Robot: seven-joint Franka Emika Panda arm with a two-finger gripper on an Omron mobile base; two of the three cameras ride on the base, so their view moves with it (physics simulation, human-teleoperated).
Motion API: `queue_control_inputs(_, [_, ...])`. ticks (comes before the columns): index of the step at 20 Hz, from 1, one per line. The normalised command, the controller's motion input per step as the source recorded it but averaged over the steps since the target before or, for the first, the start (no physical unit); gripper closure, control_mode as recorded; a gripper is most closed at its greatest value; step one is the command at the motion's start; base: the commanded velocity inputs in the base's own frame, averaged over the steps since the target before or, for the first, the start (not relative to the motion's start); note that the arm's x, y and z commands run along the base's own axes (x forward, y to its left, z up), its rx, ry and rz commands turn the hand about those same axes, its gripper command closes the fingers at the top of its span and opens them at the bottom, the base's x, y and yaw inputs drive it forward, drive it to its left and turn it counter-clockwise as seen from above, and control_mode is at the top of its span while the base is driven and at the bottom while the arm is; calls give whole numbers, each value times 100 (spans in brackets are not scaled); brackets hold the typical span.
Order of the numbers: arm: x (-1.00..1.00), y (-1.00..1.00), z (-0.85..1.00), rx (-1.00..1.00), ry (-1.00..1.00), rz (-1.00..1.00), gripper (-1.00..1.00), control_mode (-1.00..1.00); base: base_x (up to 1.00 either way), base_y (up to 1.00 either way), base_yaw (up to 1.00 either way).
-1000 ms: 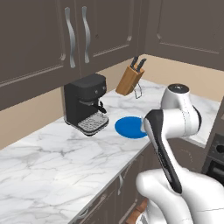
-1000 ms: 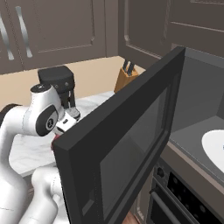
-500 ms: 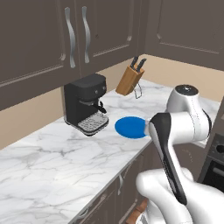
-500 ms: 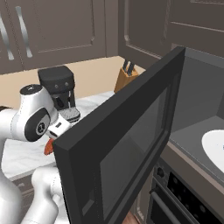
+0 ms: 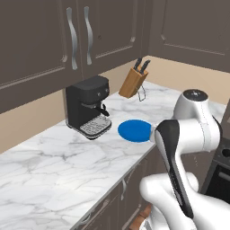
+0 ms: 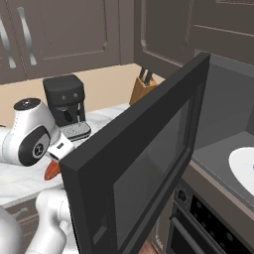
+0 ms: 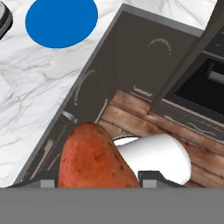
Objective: Pick the sweet potato from the counter and place it in the microwave. Then turn on the microwave.
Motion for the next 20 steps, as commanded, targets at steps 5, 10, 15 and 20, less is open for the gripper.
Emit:
queue_control_inputs(5, [-1,0,0,0,0,0,100,-100,0,0,0])
queue_control_inputs(10, [0,0,0,0,0,0,100,-100,0,0,0])
queue_control_inputs(15, [0,0,0,0,0,0,100,-100,0,0,0])
queue_control_inputs(20, [0,0,0,0,0,0,100,-100,0,0,0])
